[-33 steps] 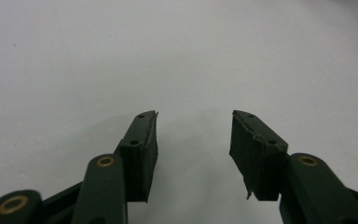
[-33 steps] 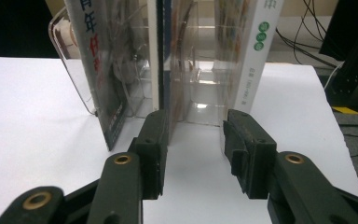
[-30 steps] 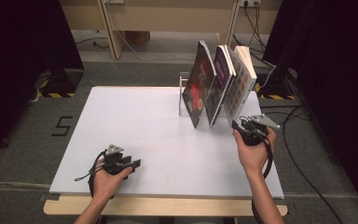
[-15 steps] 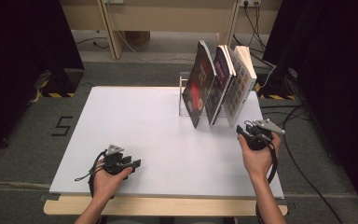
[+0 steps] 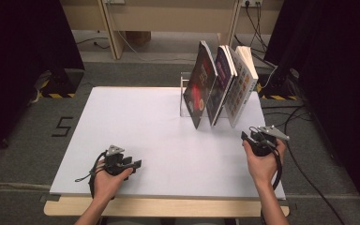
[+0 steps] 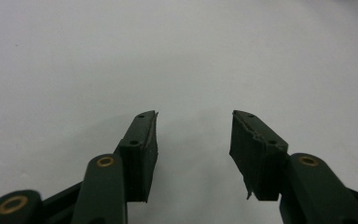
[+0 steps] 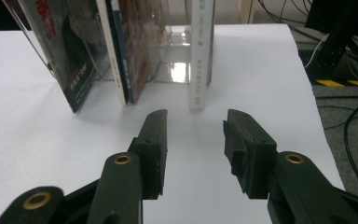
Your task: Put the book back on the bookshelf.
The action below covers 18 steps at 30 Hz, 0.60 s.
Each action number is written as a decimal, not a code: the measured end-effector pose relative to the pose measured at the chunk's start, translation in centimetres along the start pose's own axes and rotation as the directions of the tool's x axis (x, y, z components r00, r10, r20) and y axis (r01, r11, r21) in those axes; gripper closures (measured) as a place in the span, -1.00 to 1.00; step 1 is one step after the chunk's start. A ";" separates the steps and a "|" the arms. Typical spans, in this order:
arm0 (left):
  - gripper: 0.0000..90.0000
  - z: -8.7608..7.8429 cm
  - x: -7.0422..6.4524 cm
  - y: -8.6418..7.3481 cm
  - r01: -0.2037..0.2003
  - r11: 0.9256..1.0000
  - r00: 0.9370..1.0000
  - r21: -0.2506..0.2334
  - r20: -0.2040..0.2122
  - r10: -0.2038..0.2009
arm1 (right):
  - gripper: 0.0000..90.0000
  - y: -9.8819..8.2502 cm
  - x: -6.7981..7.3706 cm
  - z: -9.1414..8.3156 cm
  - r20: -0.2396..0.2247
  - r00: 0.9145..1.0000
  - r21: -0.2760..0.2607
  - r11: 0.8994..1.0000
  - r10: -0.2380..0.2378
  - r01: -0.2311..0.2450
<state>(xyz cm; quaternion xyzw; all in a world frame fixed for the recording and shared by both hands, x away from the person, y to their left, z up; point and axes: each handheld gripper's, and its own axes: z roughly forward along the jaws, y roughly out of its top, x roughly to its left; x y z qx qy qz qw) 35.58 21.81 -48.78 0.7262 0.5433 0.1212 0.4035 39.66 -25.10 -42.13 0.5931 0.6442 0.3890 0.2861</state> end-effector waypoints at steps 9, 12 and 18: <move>0.12 0.0 0.0 0.0 -0.002 1.000 1.000 0.002 0.000 0.002 | 0.32 -2.1 -1.3 0.6 0.017 1.000 0.046 0.999 0.016 -0.016; 0.12 0.0 0.0 0.0 -0.001 1.000 1.000 0.002 -0.001 0.001 | 0.32 -2.9 -2.1 1.1 0.012 0.999 0.067 0.997 0.046 -0.047; 0.12 -0.1 0.1 0.0 0.003 1.000 1.000 0.000 0.000 -0.003 | 0.33 -4.1 -3.1 1.6 0.023 0.998 0.064 0.996 0.065 -0.067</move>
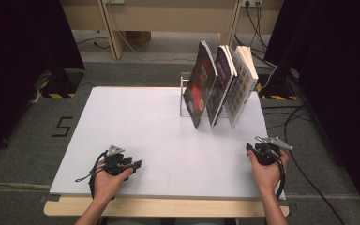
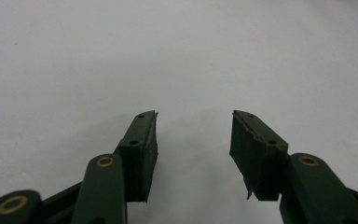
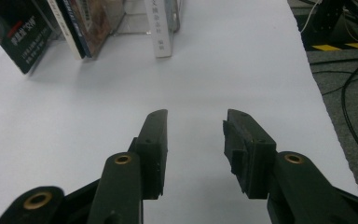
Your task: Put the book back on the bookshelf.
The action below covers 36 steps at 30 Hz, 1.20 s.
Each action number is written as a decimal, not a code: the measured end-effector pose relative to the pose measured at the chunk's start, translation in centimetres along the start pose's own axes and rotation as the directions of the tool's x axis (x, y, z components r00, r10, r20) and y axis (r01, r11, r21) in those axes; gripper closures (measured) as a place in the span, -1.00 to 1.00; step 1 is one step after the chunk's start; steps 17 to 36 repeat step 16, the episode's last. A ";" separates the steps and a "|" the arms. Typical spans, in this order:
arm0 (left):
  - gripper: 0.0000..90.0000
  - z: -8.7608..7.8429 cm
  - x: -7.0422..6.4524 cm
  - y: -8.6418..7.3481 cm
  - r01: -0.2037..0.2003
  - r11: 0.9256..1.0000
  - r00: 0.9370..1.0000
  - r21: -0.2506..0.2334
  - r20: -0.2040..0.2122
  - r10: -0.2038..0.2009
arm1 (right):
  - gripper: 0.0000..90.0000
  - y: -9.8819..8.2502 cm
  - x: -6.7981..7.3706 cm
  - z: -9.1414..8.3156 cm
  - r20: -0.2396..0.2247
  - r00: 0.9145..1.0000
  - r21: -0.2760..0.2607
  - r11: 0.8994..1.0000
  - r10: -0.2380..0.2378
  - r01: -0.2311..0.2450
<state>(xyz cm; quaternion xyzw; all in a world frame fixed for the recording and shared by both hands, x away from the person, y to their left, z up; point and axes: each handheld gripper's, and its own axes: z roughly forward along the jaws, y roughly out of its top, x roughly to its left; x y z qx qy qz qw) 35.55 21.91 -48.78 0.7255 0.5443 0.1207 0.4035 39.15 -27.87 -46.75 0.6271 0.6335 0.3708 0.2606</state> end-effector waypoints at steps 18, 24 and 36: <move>0.09 -0.6 1.1 -0.1 0.036 0.999 0.999 -0.020 -0.021 -0.036 | 0.31 -1.4 0.0 -0.2 -0.026 0.999 -0.016 1.000 0.023 -0.023; 0.09 -0.6 1.1 -0.1 0.036 0.999 0.999 -0.020 -0.021 -0.036 | 0.31 -1.4 0.0 -0.2 -0.026 0.999 -0.016 1.000 0.023 -0.023; 0.09 -0.6 1.1 -0.1 0.036 0.999 0.999 -0.020 -0.021 -0.036 | 0.31 -1.4 0.0 -0.2 -0.026 0.999 -0.016 1.000 0.023 -0.023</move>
